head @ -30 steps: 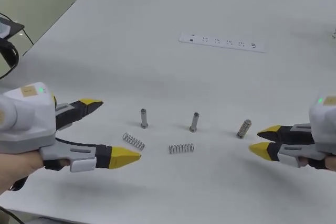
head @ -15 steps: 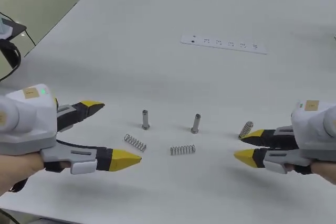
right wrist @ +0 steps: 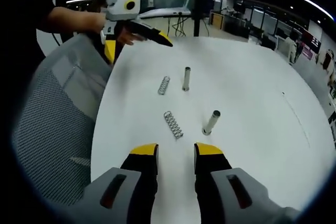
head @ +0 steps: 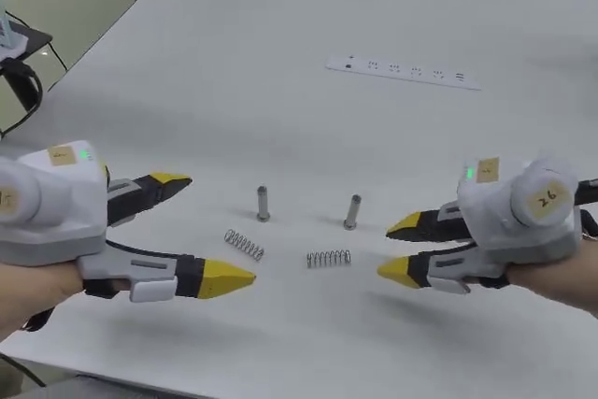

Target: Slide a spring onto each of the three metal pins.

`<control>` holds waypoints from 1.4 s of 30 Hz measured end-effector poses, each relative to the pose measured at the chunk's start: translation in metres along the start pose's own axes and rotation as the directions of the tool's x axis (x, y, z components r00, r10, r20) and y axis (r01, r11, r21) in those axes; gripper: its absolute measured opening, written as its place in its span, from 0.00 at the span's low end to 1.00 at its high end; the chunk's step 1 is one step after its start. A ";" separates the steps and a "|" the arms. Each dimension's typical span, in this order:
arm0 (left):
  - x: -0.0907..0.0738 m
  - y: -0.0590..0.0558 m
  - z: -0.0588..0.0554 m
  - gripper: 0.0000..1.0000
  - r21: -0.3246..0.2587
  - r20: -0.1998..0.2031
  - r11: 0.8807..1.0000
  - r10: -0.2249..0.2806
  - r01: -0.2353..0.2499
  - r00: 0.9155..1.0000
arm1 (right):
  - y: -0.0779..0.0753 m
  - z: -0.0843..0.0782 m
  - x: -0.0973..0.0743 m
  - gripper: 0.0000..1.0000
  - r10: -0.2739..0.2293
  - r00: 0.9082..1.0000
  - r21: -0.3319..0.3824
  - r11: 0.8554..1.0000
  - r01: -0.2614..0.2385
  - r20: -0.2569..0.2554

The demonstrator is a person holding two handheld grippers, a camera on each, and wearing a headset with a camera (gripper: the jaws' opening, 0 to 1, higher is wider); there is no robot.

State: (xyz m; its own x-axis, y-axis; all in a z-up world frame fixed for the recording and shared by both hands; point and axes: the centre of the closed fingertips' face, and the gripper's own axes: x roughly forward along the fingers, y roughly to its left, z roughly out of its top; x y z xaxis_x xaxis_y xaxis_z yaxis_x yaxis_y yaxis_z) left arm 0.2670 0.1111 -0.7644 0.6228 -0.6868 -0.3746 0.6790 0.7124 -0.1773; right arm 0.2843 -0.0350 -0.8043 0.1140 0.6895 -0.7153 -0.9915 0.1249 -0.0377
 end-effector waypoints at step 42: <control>-0.007 -0.001 -0.007 0.94 0.017 -0.028 1.000 -0.002 0.003 1.000 | 0.009 -0.012 0.067 0.09 0.130 0.952 -0.218 0.956 -0.194 -0.276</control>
State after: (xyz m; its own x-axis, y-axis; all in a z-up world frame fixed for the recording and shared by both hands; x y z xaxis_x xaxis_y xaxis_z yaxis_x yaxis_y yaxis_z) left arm 0.2591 0.1158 -0.7684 0.6102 -0.6842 -0.3994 0.6874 0.7079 -0.1625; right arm 0.2819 0.0033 -0.8607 -0.0383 0.4759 -0.8787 -0.9841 -0.1704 -0.0494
